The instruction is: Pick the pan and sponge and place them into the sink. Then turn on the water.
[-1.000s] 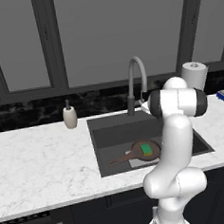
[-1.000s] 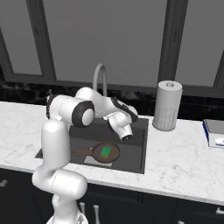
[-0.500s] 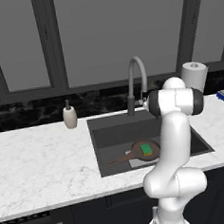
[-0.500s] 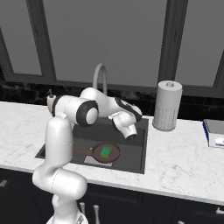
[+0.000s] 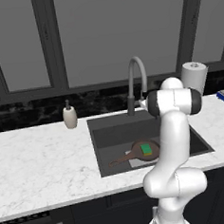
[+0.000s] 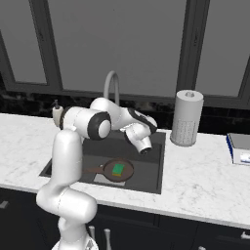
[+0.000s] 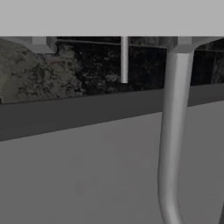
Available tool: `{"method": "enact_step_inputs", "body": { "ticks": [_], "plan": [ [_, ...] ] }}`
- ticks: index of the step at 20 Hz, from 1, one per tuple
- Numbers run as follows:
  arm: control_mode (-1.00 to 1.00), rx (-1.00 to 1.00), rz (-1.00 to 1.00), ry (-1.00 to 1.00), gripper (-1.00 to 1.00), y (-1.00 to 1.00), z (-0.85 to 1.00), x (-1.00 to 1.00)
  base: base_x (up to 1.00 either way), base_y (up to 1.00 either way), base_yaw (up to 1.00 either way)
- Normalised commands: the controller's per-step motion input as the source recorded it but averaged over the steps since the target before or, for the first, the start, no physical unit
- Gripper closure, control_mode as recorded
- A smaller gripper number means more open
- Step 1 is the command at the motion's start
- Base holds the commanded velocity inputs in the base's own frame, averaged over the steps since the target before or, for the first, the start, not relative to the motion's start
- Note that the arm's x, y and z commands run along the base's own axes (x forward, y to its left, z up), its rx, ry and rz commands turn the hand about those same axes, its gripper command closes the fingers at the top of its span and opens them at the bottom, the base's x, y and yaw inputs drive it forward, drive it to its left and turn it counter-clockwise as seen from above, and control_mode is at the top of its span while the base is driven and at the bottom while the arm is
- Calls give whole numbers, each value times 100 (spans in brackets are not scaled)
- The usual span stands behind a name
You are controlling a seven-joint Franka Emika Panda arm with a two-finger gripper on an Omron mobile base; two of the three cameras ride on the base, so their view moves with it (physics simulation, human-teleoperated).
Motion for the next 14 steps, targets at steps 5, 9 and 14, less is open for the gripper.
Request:
{"method": "enact_step_inputs", "body": {
  "ticks": [5, 9, 14],
  "plan": [
    [-100, 0, 0, 6, -100, 11, -16, 21, 0, 0, 0],
    [-100, 0, 0, 8, -100, 2, -20, 12, 0, 0, 0],
    [-100, 0, 0, 1, -100, 0, 0, 14, 0, 0, 0]
  ]
}}
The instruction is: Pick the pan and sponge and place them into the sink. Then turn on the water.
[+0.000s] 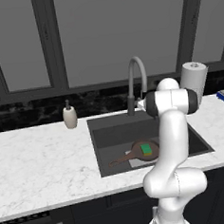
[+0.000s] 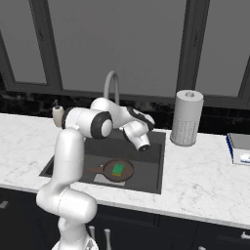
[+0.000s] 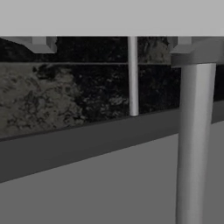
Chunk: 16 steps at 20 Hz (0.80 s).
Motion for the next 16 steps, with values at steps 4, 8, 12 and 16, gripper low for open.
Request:
{"method": "enact_step_inputs", "body": {
  "ticks": [4, 8, 12, 16],
  "plan": [
    [-100, 0, 0, 0, -100, 0, 0, 10, 0, 0, 0],
    [-100, 0, -1, 0, -100, -18, 0, 2, 0, 0, 0],
    [-100, 1, -4, 0, -100, -45, 0, 0, 0, 0, 0],
    [-100, 3, -5, 0, -100, -55, 0, 0, 0, 0, 0]
  ]
}}
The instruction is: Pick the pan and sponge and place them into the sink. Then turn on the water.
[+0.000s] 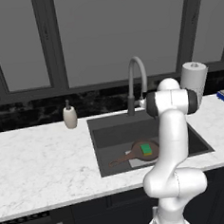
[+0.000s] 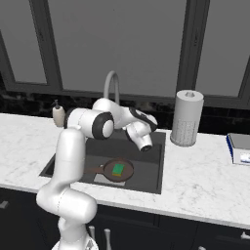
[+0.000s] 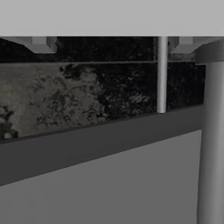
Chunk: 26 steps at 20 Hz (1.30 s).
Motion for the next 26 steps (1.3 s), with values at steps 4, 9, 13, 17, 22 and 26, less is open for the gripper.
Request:
{"method": "enact_step_inputs", "body": {
  "ticks": [4, 9, 13, 17, 22, 26],
  "plan": [
    [-100, 4, -3, 0, -100, -56, 0, 0, 0, 0, 0],
    [-100, 6, -2, 0, -100, -67, 0, 3, 0, 0, 0],
    [-100, 8, 0, 0, -100, -74, 0, 12, 0, 0, 0],
    [-100, 11, 0, 0, -100, -85, 0, 22, 0, 0, 0],
    [-100, 11, 0, 0, -100, -88, 0, 20, 0, 0, 0],
    [-100, 1, 0, 1, -100, -27, 0, -17, 0, 0, 0]
  ]
}}
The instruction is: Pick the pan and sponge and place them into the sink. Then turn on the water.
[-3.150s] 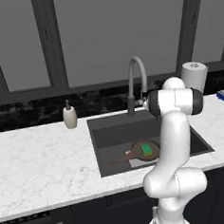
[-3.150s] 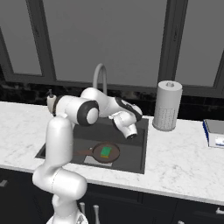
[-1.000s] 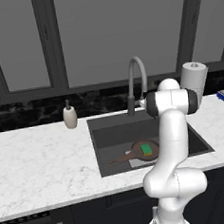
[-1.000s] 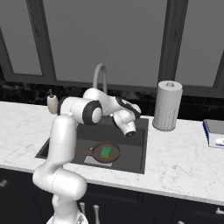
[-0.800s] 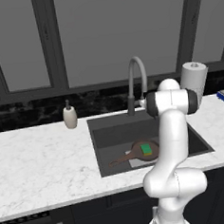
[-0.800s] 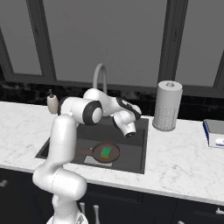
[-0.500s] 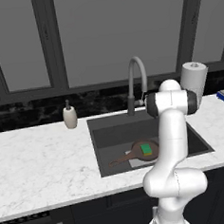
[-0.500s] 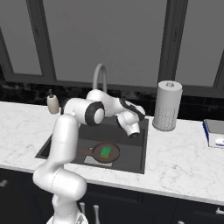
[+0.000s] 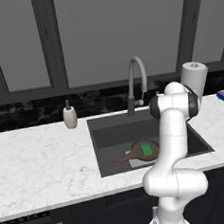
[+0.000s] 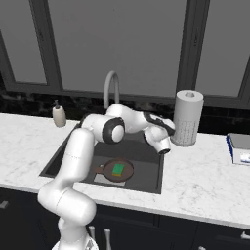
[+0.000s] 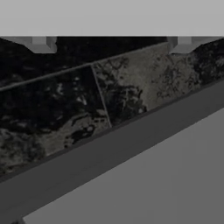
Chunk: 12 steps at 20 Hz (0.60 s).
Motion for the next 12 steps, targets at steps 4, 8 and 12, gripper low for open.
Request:
{"method": "enact_step_inputs", "body": {
  "ticks": [4, 8, 12],
  "plan": [
    [-100, 0, 0, 5, -100, 50, 0, -55, 0, 0, 0],
    [-100, 0, 2, 0, -100, 84, 0, -30, 0, 0, 0],
    [-100, 0, 5, 0, -100, 60, 11, 0, 0, 0, 0]
  ]
}}
